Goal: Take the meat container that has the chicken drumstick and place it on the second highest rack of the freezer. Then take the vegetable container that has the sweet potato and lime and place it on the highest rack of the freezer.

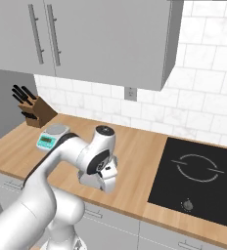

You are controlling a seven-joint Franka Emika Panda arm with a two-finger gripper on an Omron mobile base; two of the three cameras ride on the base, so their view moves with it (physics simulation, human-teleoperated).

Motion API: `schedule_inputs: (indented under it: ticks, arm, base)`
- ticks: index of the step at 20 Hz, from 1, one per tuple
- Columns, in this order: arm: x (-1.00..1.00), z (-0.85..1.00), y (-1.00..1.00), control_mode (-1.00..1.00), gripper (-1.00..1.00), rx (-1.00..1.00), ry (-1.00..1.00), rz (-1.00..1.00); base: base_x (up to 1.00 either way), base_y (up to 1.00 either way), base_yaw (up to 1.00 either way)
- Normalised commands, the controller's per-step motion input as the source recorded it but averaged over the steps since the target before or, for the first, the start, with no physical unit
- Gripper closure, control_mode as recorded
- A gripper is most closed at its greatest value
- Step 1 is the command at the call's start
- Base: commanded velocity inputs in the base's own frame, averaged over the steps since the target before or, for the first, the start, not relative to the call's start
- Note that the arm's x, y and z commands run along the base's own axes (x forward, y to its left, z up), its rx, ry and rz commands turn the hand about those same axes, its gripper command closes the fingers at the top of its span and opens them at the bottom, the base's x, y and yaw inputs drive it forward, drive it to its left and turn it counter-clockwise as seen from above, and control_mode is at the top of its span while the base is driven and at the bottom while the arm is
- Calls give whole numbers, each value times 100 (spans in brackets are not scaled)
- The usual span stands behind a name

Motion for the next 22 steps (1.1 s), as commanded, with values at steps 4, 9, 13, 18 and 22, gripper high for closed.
schedule_inputs:
  ticks: [4, 9, 13, 18, 22]
  arm:
    - [15, -32, 0, -100, -100, 0, 0, 1]
    - [18, -21, 1, -100, -100, 0, 0, 0]
    - [14, -35, 5, -100, -100, 0, 0, 0]
    - [23, -14, 0, -100, -100, 0, 0, 0]
    - [1, -37, 6, -100, 100, 0, 0, 0]
  base:
    - [0, 0, 0]
    - [0, 0, 0]
    - [0, 0, 0]
    - [0, 0, 0]
    - [0, 0, 0]
